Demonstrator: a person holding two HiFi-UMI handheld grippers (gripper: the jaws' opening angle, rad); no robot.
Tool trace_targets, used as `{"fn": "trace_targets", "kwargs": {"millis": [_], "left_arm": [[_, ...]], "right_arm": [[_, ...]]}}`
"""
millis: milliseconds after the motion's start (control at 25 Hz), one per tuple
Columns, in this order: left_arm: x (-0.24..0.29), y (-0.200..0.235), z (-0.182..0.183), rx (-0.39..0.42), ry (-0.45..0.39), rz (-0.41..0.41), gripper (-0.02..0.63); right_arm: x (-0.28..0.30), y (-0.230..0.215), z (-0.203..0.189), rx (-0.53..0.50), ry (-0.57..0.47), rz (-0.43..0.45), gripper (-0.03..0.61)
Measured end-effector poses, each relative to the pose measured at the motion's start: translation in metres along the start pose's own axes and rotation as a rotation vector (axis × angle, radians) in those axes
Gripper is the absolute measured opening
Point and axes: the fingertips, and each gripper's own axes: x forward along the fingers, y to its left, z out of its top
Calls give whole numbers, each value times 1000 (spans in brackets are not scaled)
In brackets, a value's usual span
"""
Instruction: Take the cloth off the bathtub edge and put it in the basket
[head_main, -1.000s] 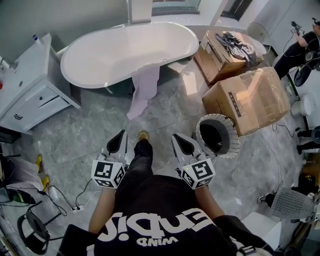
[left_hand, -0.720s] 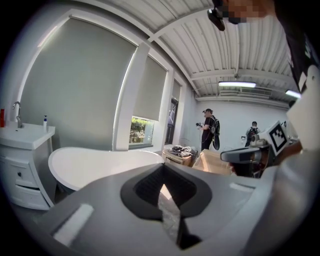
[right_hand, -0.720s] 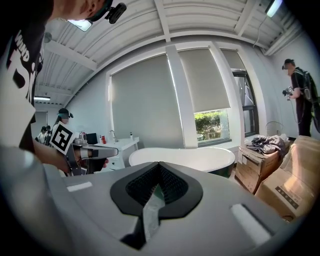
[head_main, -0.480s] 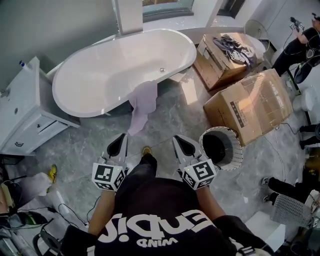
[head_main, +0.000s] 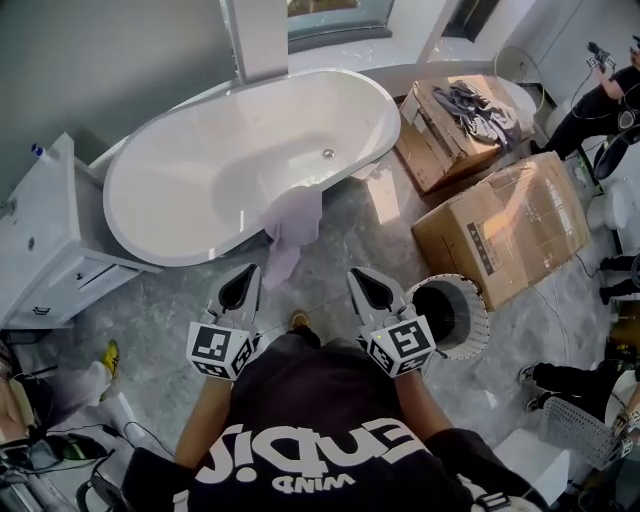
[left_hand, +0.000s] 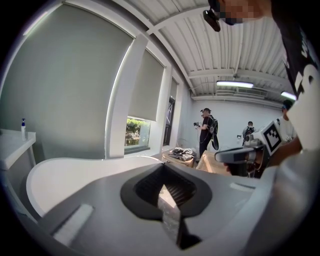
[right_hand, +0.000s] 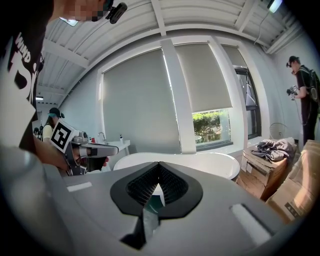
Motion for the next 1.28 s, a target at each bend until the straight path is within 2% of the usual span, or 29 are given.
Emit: {"fn": "trace_targets", "kwargs": {"millis": [480,880,1280], "left_arm": [[35,23,7,-29,14,28,-2],[70,22,19,-50,3,100,-2],[90,7,24,-58,-11,200,-2]], "right_arm": [[40,-26,16,0,16,21,9],[63,-69,32,-25,23,96,9],[77,-96,32,-41,44,231,9]]}}
